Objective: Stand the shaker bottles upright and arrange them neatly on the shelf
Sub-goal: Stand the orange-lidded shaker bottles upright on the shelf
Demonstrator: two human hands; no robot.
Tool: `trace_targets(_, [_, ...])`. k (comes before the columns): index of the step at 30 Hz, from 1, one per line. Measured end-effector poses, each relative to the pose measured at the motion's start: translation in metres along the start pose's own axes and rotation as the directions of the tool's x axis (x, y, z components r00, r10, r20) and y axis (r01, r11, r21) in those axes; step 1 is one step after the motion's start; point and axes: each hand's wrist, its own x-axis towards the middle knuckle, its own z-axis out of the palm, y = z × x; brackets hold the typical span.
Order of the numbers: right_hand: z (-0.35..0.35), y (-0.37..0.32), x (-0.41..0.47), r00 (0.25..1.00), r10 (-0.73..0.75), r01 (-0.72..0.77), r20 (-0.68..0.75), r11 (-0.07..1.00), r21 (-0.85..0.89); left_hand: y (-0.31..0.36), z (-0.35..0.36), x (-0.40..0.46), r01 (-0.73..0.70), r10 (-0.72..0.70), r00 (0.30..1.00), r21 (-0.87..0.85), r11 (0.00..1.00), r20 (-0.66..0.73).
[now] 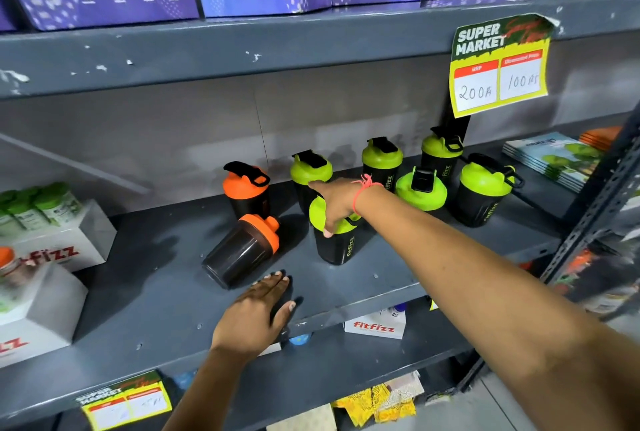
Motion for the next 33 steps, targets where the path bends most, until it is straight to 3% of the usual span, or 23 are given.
trace_targets(7, [0.004,-0.003,-0.006,0.983,0.052,-0.059,-0.177,0.998,-0.034,0.002,-0.001,0.0,-0.005,0.005,1.0,-0.019,1.0,-0.009])
trace_targets(12, [-0.001,-0.007,-0.005,0.981,0.177,-0.18,-0.073,0.983,-0.026,0.005,-0.005,-0.006,0.013,-0.013,1.0,-0.019,1.0,0.016])
trace_targets(13, [-0.002,-0.011,-0.006,0.978,0.179,-0.178,-0.108,0.984,0.017,0.007,-0.007,-0.008,0.033,-0.033,0.999,-0.01,0.999,0.01])
trace_targets(15, [-0.004,-0.027,-0.009,0.921,0.127,-0.094,-0.368,0.99,0.107,0.006,-0.011,-0.015,0.067,-0.067,0.998,0.026,0.997,0.001])
trace_targets(16, [-0.003,-0.036,-0.012,0.848,0.093,-0.025,-0.522,0.99,0.135,0.007,-0.012,-0.017,0.077,-0.077,0.997,0.042,0.996,-0.002])
trace_targets(17, [-0.001,-0.049,-0.015,0.785,0.058,0.051,-0.617,0.986,0.158,0.005,-0.013,-0.02,0.09,-0.09,0.996,0.041,0.995,0.001])
trace_targets(18, [0.004,-0.061,-0.014,0.774,0.038,0.113,-0.632,0.974,0.197,0.004,-0.014,-0.022,0.097,-0.097,0.995,0.025,0.995,0.007])
trace_targets(20, [0.019,-0.082,-0.005,0.863,0.033,0.17,-0.505,0.921,0.351,0.0,-0.014,-0.026,0.101,-0.101,0.995,0.026,0.995,0.001])
trace_targets(23, [0.044,-0.102,0.015,0.956,0.107,0.084,-0.274,0.792,0.605,-0.009,-0.016,-0.033,0.096,-0.097,0.995,0.048,0.994,0.004])
trace_targets(28, [0.067,-0.121,0.042,0.951,0.298,-0.054,-0.086,0.431,0.901,-0.038,-0.025,-0.057,0.153,-0.154,0.988,0.06,0.986,0.013])
trace_targets(30, [0.073,-0.126,0.049,0.943,0.329,-0.059,-0.043,0.295,0.954,-0.049,-0.033,-0.067,0.186,-0.187,0.982,0.087,0.979,0.001])
trace_targets(33, [0.079,-0.131,0.056,0.916,0.401,-0.057,-0.017,0.173,0.983,-0.063,-0.04,-0.075,0.241,-0.243,0.97,0.122,0.963,-0.004])
